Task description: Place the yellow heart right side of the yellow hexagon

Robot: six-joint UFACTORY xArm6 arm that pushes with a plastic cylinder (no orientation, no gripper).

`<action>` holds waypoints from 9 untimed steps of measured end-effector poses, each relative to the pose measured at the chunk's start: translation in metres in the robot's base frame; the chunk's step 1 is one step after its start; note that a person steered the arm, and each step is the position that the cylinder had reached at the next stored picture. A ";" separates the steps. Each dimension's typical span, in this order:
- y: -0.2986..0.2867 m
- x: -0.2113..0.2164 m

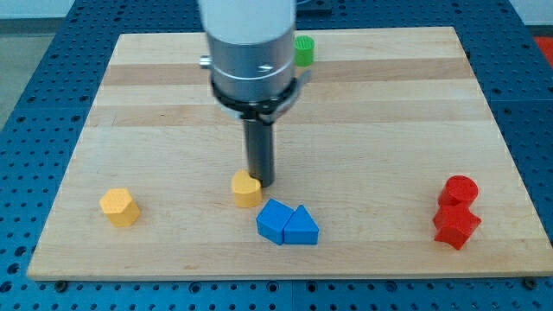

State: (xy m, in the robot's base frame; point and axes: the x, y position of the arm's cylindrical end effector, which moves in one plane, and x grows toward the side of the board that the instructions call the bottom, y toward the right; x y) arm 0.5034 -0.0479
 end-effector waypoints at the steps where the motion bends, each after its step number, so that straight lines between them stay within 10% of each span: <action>1: -0.029 0.001; 9: -0.038 0.031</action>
